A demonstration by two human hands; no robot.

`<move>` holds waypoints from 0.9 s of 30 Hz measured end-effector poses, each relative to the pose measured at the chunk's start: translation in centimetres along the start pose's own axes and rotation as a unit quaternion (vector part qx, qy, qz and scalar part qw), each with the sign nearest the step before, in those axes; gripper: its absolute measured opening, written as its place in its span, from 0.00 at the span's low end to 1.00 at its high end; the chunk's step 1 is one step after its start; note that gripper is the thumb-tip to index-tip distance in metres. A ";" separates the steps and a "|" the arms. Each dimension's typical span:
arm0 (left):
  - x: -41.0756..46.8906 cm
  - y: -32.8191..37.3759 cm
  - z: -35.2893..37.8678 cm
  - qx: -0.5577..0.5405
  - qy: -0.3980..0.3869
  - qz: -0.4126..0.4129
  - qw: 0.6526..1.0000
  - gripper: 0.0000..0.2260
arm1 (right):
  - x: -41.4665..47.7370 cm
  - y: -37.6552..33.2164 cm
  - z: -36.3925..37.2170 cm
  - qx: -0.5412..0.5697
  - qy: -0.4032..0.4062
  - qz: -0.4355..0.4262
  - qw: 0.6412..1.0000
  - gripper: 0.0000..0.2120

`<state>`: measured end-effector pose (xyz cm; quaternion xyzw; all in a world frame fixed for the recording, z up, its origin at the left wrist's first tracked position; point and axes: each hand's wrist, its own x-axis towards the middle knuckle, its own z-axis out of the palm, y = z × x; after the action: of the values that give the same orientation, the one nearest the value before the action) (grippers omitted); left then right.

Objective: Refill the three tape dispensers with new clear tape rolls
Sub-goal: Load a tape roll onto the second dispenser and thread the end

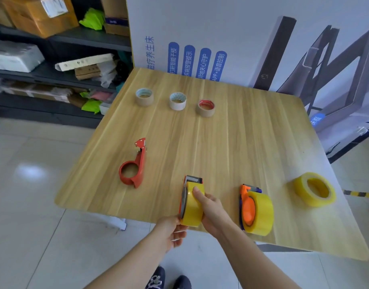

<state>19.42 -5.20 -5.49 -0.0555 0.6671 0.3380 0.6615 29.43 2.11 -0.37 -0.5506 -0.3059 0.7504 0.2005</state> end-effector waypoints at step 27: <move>-0.6 4.2 -0.9 0.254 -0.002 0.352 0.901 0.06 | 1.7 1.6 -0.2 -0.115 0.066 0.000 0.991 0.13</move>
<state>16.52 -2.64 -3.43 0.3541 0.7048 0.3680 0.4924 29.14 2.07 -2.63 -0.6182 -0.3766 0.6721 0.1558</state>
